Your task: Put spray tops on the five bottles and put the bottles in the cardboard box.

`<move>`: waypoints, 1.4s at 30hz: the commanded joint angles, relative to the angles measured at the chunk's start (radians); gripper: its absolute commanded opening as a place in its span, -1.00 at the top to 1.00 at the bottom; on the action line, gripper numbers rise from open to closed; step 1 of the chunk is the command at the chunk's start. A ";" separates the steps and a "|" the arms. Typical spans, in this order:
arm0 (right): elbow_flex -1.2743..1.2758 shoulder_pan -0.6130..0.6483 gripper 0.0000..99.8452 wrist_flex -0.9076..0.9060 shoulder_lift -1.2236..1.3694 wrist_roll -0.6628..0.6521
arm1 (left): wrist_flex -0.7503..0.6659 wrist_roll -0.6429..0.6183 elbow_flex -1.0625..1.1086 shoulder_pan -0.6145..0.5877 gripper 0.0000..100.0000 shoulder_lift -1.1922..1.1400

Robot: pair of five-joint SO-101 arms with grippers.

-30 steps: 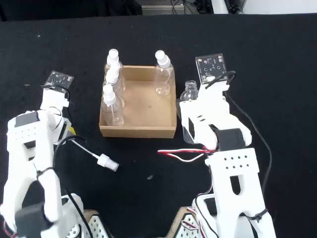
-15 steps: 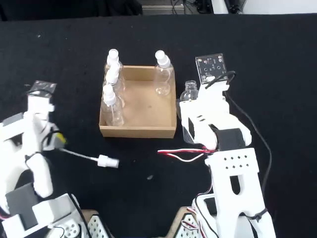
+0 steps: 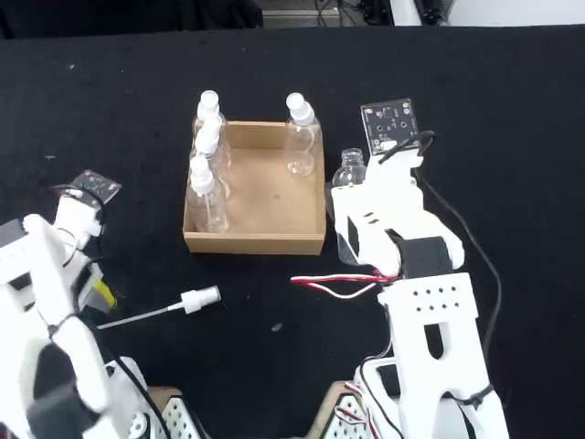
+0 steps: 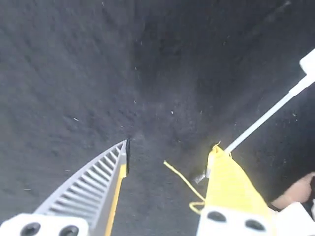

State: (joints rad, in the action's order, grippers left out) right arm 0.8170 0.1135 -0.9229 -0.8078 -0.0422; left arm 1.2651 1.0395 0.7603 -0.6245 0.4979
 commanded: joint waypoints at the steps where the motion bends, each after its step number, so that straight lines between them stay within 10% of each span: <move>1: -0.018 -0.084 0.98 0.023 -0.033 0.005 | 0.058 0.008 -0.013 0.117 0.65 0.172; 7: -0.045 -0.149 0.98 0.021 -0.027 0.005 | 0.252 0.008 -0.004 0.438 0.65 0.256; 16: -0.039 -0.149 0.98 0.021 -0.027 0.005 | 0.069 -0.020 0.127 0.714 0.64 0.215; 28: -0.039 -0.149 0.98 0.021 -0.027 0.005 | -0.292 -0.100 0.308 0.777 0.64 0.213; 42: -0.039 -0.149 0.98 0.021 -0.027 0.005 | -0.310 -0.094 0.194 0.782 0.65 -0.101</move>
State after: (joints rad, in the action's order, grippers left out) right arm 0.8170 -0.0169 -0.9229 -0.8078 -0.0422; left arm 0.9643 0.9475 1.0165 0.1488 0.4273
